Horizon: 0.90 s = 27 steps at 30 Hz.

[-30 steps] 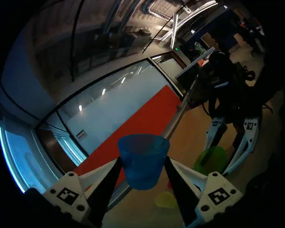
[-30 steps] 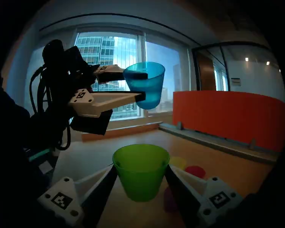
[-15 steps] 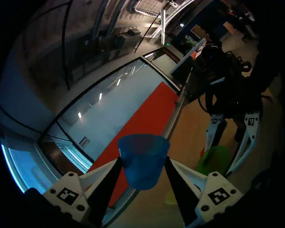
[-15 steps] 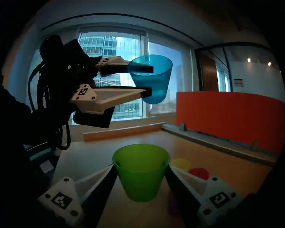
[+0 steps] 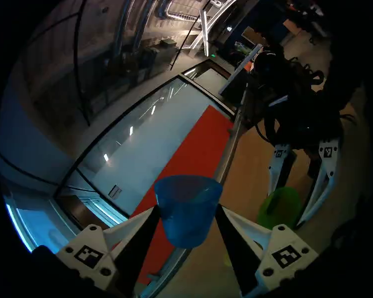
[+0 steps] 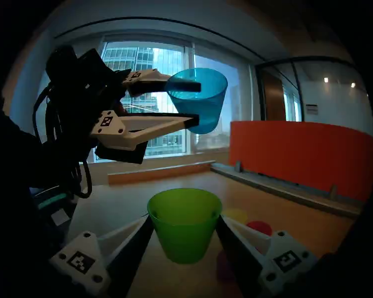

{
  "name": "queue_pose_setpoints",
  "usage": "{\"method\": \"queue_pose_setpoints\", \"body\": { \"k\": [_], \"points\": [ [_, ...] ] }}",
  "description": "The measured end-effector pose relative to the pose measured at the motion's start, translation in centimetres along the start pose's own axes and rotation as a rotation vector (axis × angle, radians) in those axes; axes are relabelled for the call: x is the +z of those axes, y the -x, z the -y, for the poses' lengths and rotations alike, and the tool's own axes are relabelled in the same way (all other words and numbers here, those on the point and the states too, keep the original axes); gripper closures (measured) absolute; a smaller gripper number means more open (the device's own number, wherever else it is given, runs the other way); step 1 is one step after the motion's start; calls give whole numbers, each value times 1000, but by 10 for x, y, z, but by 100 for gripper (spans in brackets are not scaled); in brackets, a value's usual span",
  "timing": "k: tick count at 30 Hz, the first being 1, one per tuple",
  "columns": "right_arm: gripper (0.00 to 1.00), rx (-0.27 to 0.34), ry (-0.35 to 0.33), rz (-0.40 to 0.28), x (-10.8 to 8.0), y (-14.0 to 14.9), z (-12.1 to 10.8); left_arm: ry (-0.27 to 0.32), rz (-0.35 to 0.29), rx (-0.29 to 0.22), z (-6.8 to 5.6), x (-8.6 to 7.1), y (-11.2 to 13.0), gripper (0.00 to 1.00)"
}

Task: Pour water

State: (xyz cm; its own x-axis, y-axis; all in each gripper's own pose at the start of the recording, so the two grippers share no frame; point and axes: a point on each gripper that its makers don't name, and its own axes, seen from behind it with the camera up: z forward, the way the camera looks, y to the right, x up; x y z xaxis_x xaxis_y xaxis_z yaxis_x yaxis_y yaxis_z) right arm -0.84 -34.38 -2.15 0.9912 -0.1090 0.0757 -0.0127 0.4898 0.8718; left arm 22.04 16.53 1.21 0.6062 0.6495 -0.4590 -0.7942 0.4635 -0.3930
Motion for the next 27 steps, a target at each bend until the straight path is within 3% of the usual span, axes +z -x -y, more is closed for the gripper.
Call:
{"method": "queue_pose_setpoints", "body": {
  "k": [12, 27],
  "points": [
    [12, -8, -1, -3, 1, -4, -1, 0, -4, 73, 2, -1, -7, 20],
    [13, -15, 2, -7, 1, -7, -2, -14, -6, 124, 8, -3, -9, 20]
  ]
}}
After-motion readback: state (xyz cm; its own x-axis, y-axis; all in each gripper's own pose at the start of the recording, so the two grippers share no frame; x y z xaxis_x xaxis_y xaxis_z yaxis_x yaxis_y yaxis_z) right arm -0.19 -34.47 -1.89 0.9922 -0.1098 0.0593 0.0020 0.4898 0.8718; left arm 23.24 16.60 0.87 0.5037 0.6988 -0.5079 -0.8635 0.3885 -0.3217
